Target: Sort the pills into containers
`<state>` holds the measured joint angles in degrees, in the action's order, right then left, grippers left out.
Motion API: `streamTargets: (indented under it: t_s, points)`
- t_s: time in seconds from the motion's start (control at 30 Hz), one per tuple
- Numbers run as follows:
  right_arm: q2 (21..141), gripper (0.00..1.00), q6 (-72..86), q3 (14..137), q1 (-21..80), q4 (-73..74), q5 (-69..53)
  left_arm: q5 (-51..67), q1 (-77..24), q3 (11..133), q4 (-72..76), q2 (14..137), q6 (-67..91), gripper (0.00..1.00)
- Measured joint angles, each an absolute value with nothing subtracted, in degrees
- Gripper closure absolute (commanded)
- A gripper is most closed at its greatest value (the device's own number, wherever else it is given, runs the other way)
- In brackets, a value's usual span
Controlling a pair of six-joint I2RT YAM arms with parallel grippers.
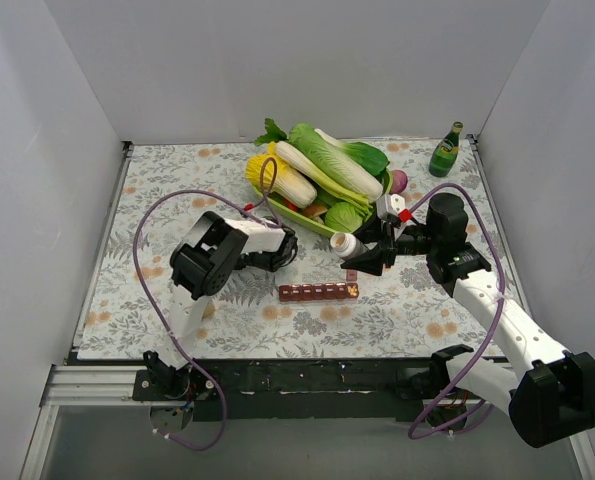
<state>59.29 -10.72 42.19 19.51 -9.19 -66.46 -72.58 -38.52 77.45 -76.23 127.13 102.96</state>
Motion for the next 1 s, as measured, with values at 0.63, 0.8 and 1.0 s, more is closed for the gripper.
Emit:
streamTargets:
  t_s: [0.63,0.8,1.0]
  points:
    - [59.22,0.99,-11.07,41.3,19.49,-9.17,-65.67,-14.76,-30.63,62.17,-37.95,82.59,68.45,0.02]
    - [59.24,0.99,-11.81,41.19,19.51,-9.19,-64.82,10.63,-29.58,59.42,-26.46,68.53,68.34,0.02]
    - [59.42,0.99,-12.21,40.47,19.49,-9.19,-64.29,30.7,-29.71,59.42,-13.76,63.33,73.52,0.02]
